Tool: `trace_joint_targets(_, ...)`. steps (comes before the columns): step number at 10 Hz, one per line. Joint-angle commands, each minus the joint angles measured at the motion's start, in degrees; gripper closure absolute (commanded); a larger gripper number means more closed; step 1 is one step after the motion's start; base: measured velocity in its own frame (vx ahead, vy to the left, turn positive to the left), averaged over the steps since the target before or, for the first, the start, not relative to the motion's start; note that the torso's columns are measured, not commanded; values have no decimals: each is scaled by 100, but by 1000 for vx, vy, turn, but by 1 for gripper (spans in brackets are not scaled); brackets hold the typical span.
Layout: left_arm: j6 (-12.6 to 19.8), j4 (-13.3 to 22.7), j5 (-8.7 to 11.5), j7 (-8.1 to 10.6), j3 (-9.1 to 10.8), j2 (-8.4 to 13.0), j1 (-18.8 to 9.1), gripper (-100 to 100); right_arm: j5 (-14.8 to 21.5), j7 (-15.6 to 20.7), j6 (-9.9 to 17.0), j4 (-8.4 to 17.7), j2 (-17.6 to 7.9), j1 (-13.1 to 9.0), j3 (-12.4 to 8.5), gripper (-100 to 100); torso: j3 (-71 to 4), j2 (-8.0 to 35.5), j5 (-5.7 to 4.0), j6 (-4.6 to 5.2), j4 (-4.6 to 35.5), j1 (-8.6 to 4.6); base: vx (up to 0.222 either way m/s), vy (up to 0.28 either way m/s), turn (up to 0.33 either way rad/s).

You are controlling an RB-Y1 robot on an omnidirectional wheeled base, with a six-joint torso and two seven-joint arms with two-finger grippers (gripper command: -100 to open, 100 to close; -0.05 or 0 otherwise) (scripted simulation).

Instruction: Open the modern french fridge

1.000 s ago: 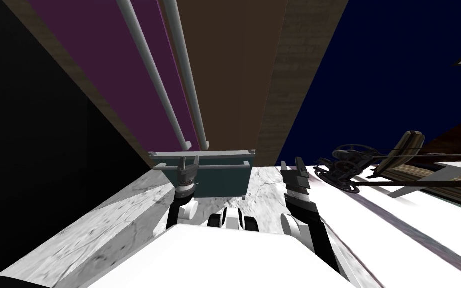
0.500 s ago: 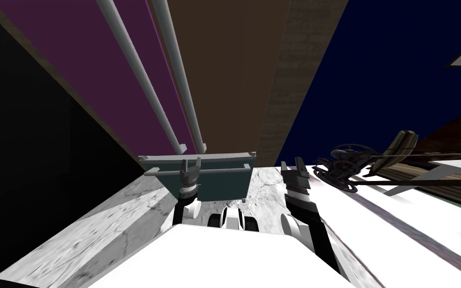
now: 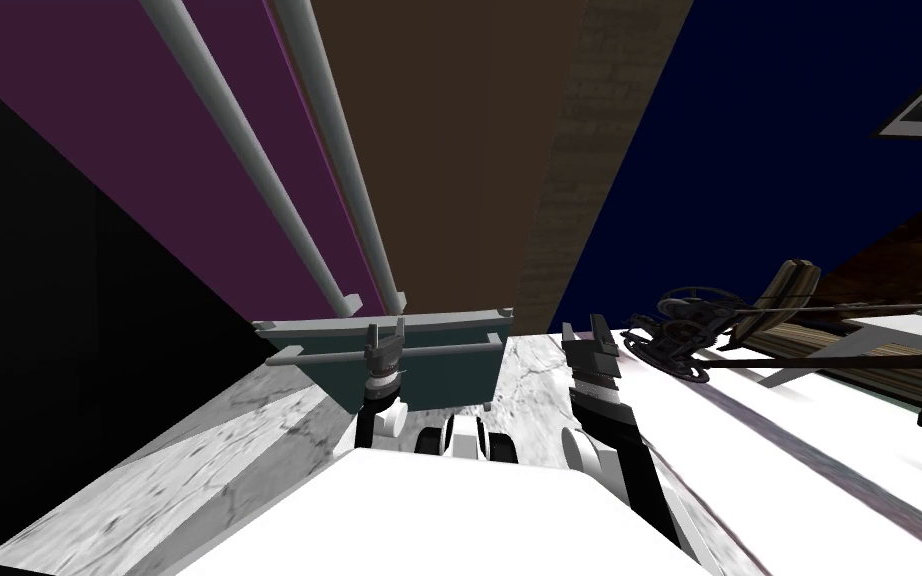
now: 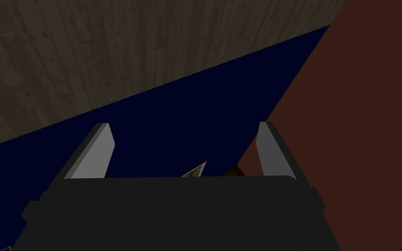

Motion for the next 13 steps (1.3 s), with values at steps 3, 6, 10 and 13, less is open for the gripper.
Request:
trace_joint_targets(3,-439,480,14,90,-76,-232,-138,-100,0,0,0,0,0,0,0,0,-3,-6,1,0,-2,4,75,18,-48)
trace_joint_targets(6,-251,380,27,80,-63,-318,-241,-100,0,0,0,0,0,0,0,0,5,9,-2,-1,2,-3,33,0,-7)
trace_joint_targets(10,186,122,47,41,-23,-336,-430,-100,0,0,0,0,0,-1,0,0,-2,-3,0,0,-1,2,-10,5,12)
trace_joint_targets(13,-33,251,37,60,-43,-327,-336,100,0,0,0,0,0,-1,0,0,-8,-11,-1,1,-1,1,-2,0,-6)
